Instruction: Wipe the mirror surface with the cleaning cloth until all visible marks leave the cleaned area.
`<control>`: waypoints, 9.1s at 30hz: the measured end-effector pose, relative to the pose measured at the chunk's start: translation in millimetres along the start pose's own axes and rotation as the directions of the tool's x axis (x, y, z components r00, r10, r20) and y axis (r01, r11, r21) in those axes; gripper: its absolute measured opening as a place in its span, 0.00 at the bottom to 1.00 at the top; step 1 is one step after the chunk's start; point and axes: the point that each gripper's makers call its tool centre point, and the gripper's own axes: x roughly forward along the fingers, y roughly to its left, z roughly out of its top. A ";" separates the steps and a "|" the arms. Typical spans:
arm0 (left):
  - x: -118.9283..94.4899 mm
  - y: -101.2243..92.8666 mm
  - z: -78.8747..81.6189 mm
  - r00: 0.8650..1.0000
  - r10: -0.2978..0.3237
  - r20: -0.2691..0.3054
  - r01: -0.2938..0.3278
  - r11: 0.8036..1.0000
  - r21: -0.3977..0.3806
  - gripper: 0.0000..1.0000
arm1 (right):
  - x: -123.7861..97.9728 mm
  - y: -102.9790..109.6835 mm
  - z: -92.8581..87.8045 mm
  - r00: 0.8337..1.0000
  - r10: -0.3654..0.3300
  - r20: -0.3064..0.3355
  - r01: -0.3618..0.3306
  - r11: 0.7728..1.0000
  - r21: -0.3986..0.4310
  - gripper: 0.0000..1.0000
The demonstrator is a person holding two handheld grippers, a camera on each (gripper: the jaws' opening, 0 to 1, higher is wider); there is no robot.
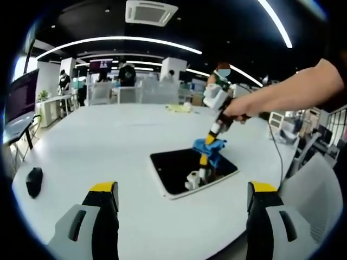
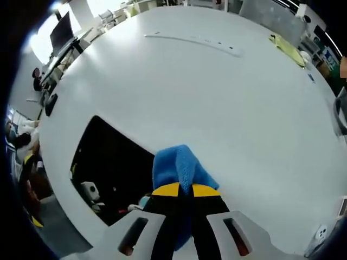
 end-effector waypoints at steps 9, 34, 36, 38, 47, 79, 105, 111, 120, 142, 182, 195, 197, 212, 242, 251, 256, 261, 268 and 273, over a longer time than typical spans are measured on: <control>0.2 -0.8 -0.1 1.000 -0.003 -0.001 0.003 1.000 0.009 0.99 | 7.6 14.0 11.9 1.000 0.002 -0.005 -0.002 0.999 -0.035 0.01; 0.7 1.0 -2.3 1.000 -0.008 -0.014 0.008 1.000 0.006 0.99 | 16.0 56.0 36.5 0.999 0.035 0.006 -0.034 0.997 -0.074 0.01; 0.6 0.9 -2.2 1.000 -0.007 -0.014 0.007 1.000 0.006 0.99 | 16.2 62.4 38.9 0.999 0.037 0.007 -0.036 0.996 -0.085 0.01; 0.5 1.6 -2.2 1.000 -0.004 -0.014 0.004 1.000 0.005 0.99 | 15.9 67.4 40.7 0.999 0.041 0.009 -0.040 0.995 -0.090 0.01; 0.7 2.7 -3.5 1.000 -0.001 -0.016 0.001 1.000 0.003 0.99 | 24.8 84.4 57.5 0.999 0.048 0.004 -0.047 0.989 -0.138 0.01; 0.7 0.8 -0.4 1.000 0.002 -0.010 -0.002 1.000 -0.002 0.99 | 36.8 136.7 92.1 0.997 0.075 -0.002 -0.073 0.966 -0.246 0.02; 0.6 3.1 -2.6 1.000 0.004 -0.015 -0.004 1.000 0.001 0.99 | 44.5 142.4 100.0 0.997 0.072 0.028 -0.060 0.952 -0.299 0.02; 0.8 3.4 -3.9 1.000 0.004 -0.020 -0.004 1.000 0.004 0.99 | 43.0 143.3 98.0 0.997 0.067 0.030 -0.054 0.947 -0.317 0.02; 1.1 4.4 -4.0 1.000 0.004 -0.016 -0.004 1.000 0.004 0.99 | 51.0 140.6 103.9 0.998 0.057 0.036 -0.042 0.943 -0.330 0.02; 0.5 4.5 -1.9 1.000 0.016 -0.013 -0.016 1.000 0.004 0.99 | 33.7 152.7 75.6 0.995 0.080 0.057 -0.058 0.944 -0.324 0.02; 0.3 5.7 -2.3 1.000 0.025 -0.016 -0.025 1.000 0.007 0.99 | 22.8 178.6 38.2 0.989 0.132 0.064 -0.107 0.947 -0.302 0.02; -1.0 5.9 -0.7 0.999 0.035 -0.013 -0.035 0.999 0.003 0.99 | 24.9 175.4 39.0 0.986 0.145 0.080 -0.116 0.950 -0.289 0.01; -1.1 6.2 -0.8 0.999 0.037 -0.013 -0.037 0.999 0.002 0.99 | 23.5 174.3 37.8 0.986 0.147 0.085 -0.117 0.951 -0.287 0.01; 1.5 8.2 -5.9 0.999 0.029 -0.024 -0.029 1.000 0.010 0.99 | 26.1 150.7 31.4 0.985 0.142 0.096 -0.115 0.964 -0.241 0.01; 0.8 5.9 -6.2 0.999 0.026 -0.036 -0.025 1.000 0.015 0.99 | 12.3 94.9 -5.5 0.989 0.101 0.108 -0.082 0.983 -0.161 0.01; 0.7 6.1 -6.4 0.999 0.026 -0.036 -0.026 1.000 0.013 0.99 | 7.9 80.0 -16.0 0.990 0.091 0.104 -0.074 0.986 -0.152 0.01; 0.8 6.6 -6.4 0.999 0.028 -0.036 -0.027 1.000 0.014 0.99 | 6.6 75.8 -20.0 0.991 0.088 0.103 -0.072 0.986 -0.151 0.01; 0.9 7.1 -6.8 0.999 0.030 -0.037 -0.030 0.999 0.013 0.99 | 6.1 69.9 -22.7 0.991 0.083 0.101 -0.067 0.986 -0.153 0.01; 1.2 7.5 -6.8 0.999 0.032 -0.036 -0.031 0.999 0.014 0.99 | 3.3 53.1 -31.8 0.993 0.070 0.097 -0.056 0.989 -0.138 0.01; 1.5 7.1 -7.0 0.999 0.030 -0.037 -0.029 0.999 0.015 0.99 | 2.2 42.5 -36.7 0.993 0.063 0.096 -0.051 0.991 -0.123 0.01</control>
